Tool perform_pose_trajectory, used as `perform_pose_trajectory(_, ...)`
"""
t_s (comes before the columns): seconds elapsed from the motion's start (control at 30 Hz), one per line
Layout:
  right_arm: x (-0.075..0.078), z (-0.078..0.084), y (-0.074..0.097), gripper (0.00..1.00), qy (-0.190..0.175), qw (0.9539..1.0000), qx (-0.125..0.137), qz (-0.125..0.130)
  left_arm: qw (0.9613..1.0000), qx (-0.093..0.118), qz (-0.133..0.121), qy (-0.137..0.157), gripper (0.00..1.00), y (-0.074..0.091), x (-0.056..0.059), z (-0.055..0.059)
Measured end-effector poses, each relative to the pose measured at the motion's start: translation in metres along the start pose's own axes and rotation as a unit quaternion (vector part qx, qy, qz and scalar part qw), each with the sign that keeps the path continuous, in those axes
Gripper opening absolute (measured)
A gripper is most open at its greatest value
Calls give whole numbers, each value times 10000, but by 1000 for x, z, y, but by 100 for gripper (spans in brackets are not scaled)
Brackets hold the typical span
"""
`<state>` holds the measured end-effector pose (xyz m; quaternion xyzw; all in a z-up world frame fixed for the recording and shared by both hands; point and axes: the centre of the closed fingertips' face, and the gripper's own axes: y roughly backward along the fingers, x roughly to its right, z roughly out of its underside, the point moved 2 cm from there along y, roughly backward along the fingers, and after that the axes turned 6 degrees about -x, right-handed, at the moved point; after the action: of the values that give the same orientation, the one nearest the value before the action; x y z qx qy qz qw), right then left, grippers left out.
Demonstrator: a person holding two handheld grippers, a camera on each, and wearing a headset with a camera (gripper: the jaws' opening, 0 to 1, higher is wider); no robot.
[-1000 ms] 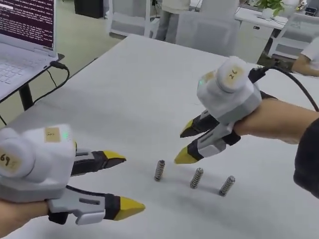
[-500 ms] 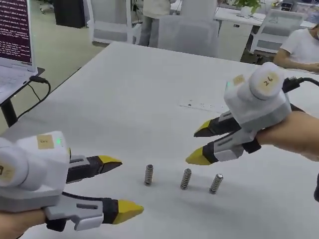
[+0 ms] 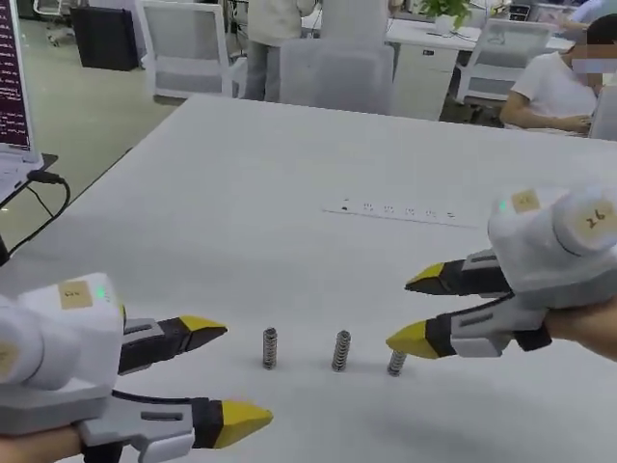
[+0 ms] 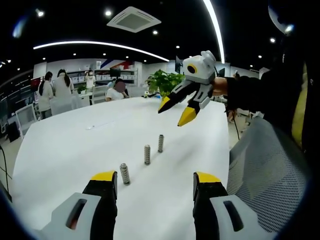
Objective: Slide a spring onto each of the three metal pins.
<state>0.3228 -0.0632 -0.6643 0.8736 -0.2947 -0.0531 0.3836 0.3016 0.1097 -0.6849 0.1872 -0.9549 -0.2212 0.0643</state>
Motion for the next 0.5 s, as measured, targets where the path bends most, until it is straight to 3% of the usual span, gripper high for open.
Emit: perform_pose_trajectory(0.5,-11,36,16,49,-427,9984,263,245,9999,17,-29,95,57,1,0,2)
